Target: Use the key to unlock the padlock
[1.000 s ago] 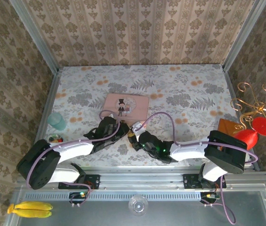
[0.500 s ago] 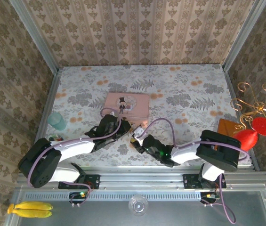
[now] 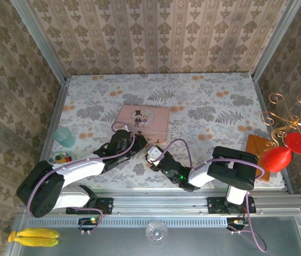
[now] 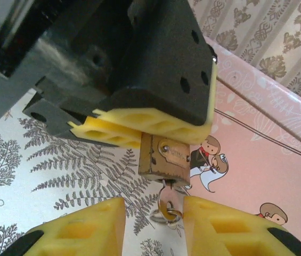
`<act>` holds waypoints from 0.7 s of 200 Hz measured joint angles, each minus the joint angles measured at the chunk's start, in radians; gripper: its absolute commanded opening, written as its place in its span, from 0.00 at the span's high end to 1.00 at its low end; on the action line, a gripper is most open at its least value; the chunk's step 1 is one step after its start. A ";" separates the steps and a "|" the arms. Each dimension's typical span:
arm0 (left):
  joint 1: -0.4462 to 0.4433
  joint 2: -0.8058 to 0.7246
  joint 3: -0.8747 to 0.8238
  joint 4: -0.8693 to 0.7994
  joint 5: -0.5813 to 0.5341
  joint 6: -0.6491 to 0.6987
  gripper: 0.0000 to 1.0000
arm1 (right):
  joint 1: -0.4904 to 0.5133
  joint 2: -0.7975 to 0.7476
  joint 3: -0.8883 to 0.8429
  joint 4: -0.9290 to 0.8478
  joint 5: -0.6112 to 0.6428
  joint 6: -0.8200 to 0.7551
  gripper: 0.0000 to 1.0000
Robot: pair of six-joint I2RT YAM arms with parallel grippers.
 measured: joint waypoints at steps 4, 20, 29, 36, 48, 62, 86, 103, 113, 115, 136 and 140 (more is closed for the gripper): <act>0.000 0.000 0.000 0.000 0.000 0.000 1.00 | 0.000 0.002 0.000 0.005 0.000 0.000 0.65; 0.000 0.000 0.000 0.000 0.000 0.000 1.00 | 0.000 0.013 0.000 0.014 0.000 0.000 0.68; 0.000 0.000 0.000 -0.001 0.000 0.000 1.00 | 0.000 0.018 0.000 0.013 0.001 0.000 0.69; 0.000 0.000 0.000 -0.001 0.000 0.001 1.00 | 0.000 0.019 0.000 0.013 0.001 0.000 0.70; 0.000 0.000 0.000 -0.003 0.000 0.003 1.00 | 0.000 0.019 0.000 0.014 0.003 0.000 0.70; 0.000 0.000 0.000 -0.004 0.000 0.004 1.00 | 0.000 0.021 0.000 0.014 0.008 0.000 0.70; 0.000 0.000 0.000 -0.004 0.000 0.008 1.00 | 0.000 0.029 0.002 0.014 0.016 -0.001 0.73; 0.000 0.000 0.000 -0.004 0.000 0.008 1.00 | 0.000 0.030 0.003 0.013 0.026 -0.001 0.73; 0.000 0.000 0.000 -0.004 0.000 0.008 1.00 | 0.000 0.030 0.007 0.013 0.031 0.000 0.74; 0.000 0.000 0.000 -0.004 0.000 0.008 1.00 | 0.000 0.030 0.007 0.013 0.032 0.000 0.74; 0.000 0.000 0.000 -0.004 0.000 0.008 1.00 | 0.000 0.030 0.014 0.014 0.034 0.000 0.74; 0.000 0.000 0.000 -0.004 0.000 0.008 1.00 | 0.000 0.030 0.015 0.014 0.034 0.000 0.74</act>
